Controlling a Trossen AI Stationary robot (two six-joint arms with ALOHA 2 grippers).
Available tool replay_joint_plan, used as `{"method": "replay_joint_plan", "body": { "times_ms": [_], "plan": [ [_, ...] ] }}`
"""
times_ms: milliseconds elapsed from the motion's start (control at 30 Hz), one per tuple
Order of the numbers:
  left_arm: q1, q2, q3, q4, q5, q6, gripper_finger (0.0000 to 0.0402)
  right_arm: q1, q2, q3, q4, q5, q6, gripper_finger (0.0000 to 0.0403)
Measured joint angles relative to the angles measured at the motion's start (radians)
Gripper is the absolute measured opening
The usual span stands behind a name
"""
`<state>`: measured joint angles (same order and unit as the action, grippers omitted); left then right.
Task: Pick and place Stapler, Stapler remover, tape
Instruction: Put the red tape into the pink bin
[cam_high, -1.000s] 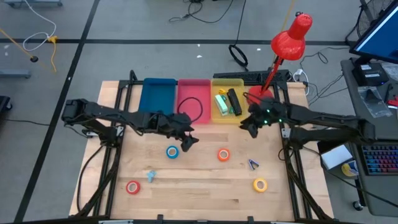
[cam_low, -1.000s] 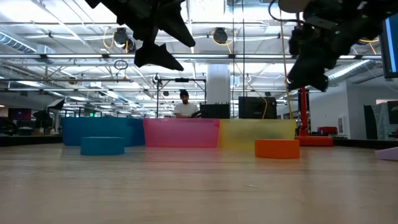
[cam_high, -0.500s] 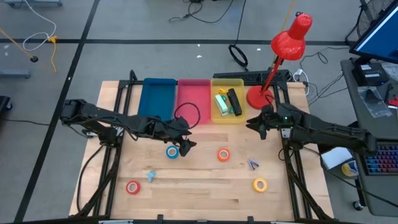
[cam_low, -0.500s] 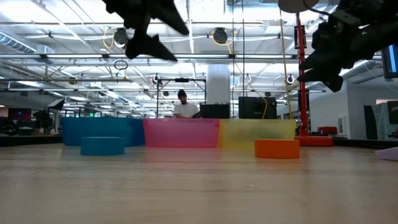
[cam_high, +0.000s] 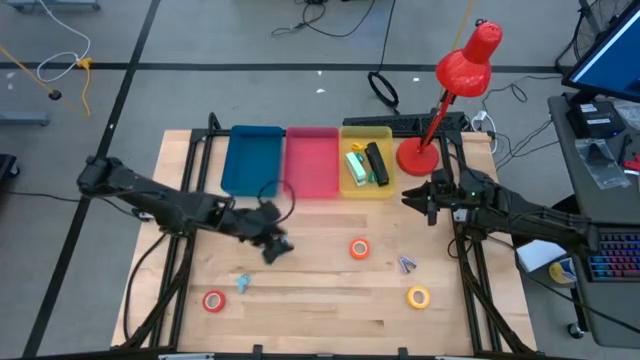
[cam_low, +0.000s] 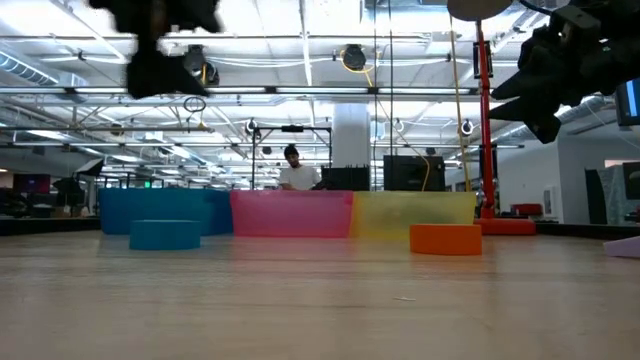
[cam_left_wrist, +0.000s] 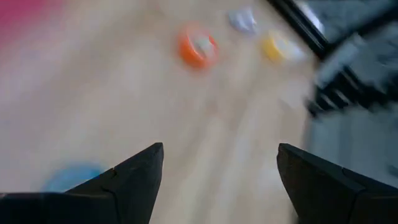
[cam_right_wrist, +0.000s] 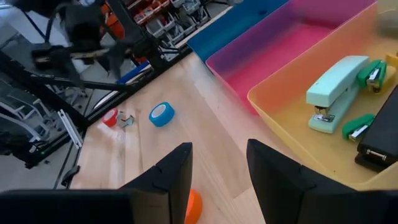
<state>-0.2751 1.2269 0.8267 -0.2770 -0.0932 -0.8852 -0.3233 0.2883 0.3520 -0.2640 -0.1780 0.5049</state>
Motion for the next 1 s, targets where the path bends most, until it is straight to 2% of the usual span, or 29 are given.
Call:
{"method": "replay_joint_plan", "body": {
  "times_ms": [133,233,400,600,800,1000],
  "plan": [
    [-0.091,-0.048,-0.026,-0.119,0.095,-0.231,0.0315,0.0,-0.007,0.0,0.003,0.01,-0.011,0.0144],
    [-0.167,-0.067,-0.026,-0.239,0.093,-0.402,0.0316,0.0,-0.007,0.0,0.003,0.046,-0.016,0.0144],
    [-0.273,-0.061,-0.026,-0.347,0.103,-0.651,0.0311,0.0,-0.009,0.0,0.005,0.077,-0.019,0.0144],
    [-0.365,-0.059,-0.027,-0.432,0.183,-0.991,0.0312,0.0,-0.009,0.0,0.003,0.077,-0.012,0.0144],
    [-0.49,-0.054,-0.027,-0.424,0.198,-1.092,0.0312,0.0,-0.009,0.0,0.003,0.077,-0.012,0.0144],
    [-0.583,-0.054,-0.027,-0.417,0.197,-1.08,0.0313,0.0,-0.009,0.0,0.005,0.077,-0.011,0.0144]
  ]
}}
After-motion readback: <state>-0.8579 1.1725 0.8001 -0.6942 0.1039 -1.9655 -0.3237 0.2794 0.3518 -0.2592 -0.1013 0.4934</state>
